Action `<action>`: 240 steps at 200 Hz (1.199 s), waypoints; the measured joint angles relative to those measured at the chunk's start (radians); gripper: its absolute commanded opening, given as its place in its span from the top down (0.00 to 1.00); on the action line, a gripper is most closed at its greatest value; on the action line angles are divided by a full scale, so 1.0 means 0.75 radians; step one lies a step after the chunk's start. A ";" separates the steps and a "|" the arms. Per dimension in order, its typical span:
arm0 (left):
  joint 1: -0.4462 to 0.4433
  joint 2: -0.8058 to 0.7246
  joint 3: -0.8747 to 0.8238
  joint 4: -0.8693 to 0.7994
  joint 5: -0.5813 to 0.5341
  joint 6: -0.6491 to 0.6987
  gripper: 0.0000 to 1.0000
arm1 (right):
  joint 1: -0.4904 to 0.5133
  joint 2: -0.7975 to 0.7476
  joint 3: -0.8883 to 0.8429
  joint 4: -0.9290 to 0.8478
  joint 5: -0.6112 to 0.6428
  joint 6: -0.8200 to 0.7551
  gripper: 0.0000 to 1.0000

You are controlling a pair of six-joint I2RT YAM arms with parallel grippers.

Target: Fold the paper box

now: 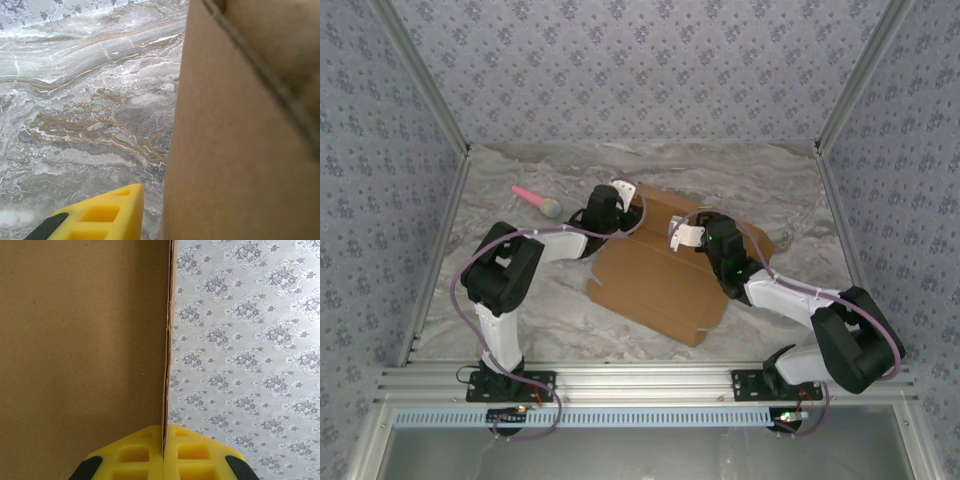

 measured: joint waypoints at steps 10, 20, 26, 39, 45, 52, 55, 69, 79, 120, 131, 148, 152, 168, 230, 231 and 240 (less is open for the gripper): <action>-0.009 0.001 0.001 -0.001 -0.033 -0.014 0.76 | 0.001 0.000 0.001 -0.003 0.001 0.002 1.00; -0.019 0.002 0.003 -0.001 -0.068 -0.024 0.77 | 0.004 0.000 0.001 -0.003 0.005 0.006 1.00; -0.026 0.003 0.006 -0.003 -0.089 -0.030 0.78 | 0.004 -0.001 0.001 -0.004 0.007 0.008 1.00; -0.041 0.012 0.019 -0.007 -0.143 -0.042 0.79 | 0.006 -0.001 0.001 -0.005 0.010 0.010 1.00; -0.047 0.017 0.026 -0.007 -0.167 -0.047 0.80 | 0.006 -0.002 0.002 -0.007 0.012 0.011 1.00; -0.055 0.023 0.036 -0.013 -0.194 -0.056 0.80 | 0.006 -0.003 0.004 -0.012 0.014 0.015 1.00; -0.057 0.025 0.040 -0.016 -0.205 -0.057 0.80 | 0.006 -0.003 0.006 -0.014 0.015 0.016 1.00; -0.072 0.032 0.053 -0.030 -0.254 -0.072 0.81 | 0.006 -0.003 0.009 -0.024 0.018 0.020 1.00; -0.080 0.037 0.064 -0.037 -0.284 -0.083 0.82 | 0.006 -0.003 0.011 -0.028 0.019 0.022 1.00; -0.106 0.044 0.098 -0.090 -0.381 -0.114 0.83 | 0.006 -0.003 0.018 -0.039 0.019 0.036 1.00; -0.111 0.044 0.104 -0.101 -0.400 -0.117 0.83 | 0.006 -0.003 0.018 -0.039 0.019 0.040 1.00; -0.117 0.045 0.106 -0.102 -0.420 -0.120 0.81 | 0.006 -0.003 0.018 -0.039 0.019 0.045 1.00; -0.117 0.045 0.106 -0.101 -0.419 -0.120 0.81 | 0.006 -0.003 0.018 -0.039 0.019 0.045 1.00; -0.116 0.045 0.104 -0.092 -0.413 -0.119 0.75 | 0.006 -0.003 0.020 -0.042 0.019 0.046 1.00; -0.075 0.032 -0.005 0.074 -0.302 -0.094 0.53 | 0.006 -0.006 0.025 -0.063 0.030 0.057 1.00; -0.074 0.030 -0.007 0.075 -0.298 -0.091 0.53 | 0.006 -0.006 0.025 -0.063 0.030 0.057 1.00; -0.069 0.017 -0.026 0.080 -0.278 -0.087 0.50 | 0.006 -0.007 0.026 -0.065 0.029 0.060 1.00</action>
